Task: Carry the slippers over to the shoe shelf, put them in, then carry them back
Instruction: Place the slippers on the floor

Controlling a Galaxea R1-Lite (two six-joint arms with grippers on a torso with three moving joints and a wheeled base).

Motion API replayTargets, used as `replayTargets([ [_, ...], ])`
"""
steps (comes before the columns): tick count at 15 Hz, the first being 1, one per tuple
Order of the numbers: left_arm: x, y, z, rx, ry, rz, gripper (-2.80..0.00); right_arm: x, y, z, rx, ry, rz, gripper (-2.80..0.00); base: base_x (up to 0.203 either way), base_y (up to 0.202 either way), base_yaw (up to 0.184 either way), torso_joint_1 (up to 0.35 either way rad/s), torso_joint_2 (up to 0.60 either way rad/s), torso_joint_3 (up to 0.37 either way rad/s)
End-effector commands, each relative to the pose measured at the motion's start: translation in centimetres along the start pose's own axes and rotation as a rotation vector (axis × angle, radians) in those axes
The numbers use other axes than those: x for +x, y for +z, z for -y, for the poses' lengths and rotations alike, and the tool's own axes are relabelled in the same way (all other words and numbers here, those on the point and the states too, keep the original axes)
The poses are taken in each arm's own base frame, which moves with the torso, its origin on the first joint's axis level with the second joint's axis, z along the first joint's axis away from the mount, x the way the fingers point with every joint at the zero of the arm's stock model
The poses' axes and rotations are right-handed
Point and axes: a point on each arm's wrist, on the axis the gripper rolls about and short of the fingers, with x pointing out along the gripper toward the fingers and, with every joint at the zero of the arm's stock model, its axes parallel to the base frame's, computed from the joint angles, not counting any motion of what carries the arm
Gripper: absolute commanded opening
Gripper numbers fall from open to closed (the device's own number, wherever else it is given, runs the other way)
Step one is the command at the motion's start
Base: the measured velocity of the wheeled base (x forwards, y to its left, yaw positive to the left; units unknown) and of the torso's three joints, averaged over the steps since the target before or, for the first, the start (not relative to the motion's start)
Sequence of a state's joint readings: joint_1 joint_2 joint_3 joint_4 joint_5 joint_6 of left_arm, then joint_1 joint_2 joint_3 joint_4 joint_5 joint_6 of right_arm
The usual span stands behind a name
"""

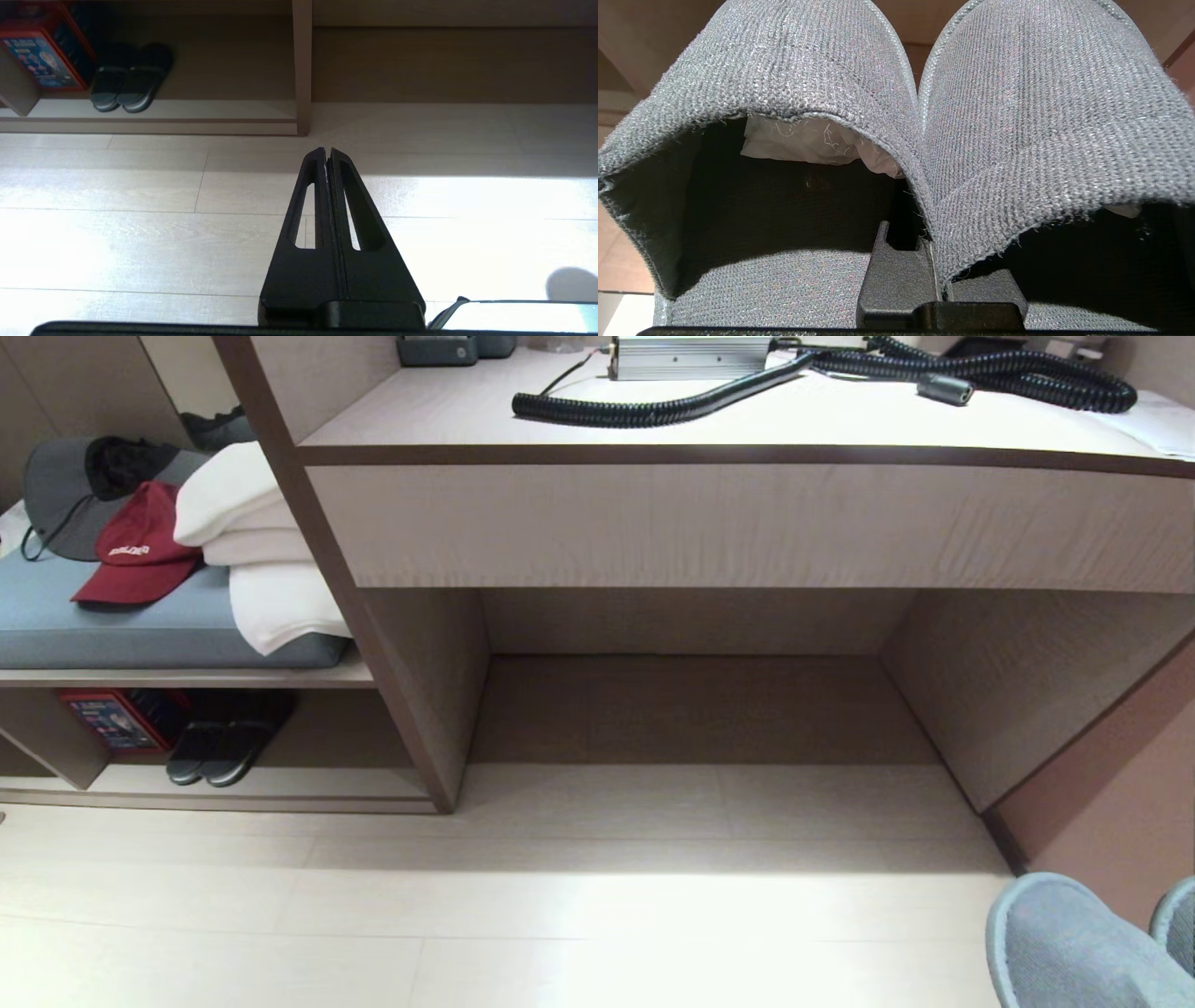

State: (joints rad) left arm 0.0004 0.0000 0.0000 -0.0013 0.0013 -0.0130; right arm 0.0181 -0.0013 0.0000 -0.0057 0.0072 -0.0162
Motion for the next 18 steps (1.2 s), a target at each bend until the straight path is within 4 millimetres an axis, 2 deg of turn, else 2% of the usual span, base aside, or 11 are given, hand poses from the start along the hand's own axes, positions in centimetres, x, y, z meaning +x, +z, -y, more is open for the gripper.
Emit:
replayTargets([
  [1,0.00,0.00,0.00,-0.001,0.000,0.000,-2.80,0.02,-0.04,0.00,-0.001,0.001,-0.002,-2.80,0.000,0.000,0.000,0.001,0.00,-0.204],
  [18,0.00,0.00,0.00,-0.001,0.000,0.000,-2.80,0.02,-0.04,0.00,-0.001,0.001,-0.002,-2.80,0.000,0.000,0.000,0.003,0.00,-0.198],
])
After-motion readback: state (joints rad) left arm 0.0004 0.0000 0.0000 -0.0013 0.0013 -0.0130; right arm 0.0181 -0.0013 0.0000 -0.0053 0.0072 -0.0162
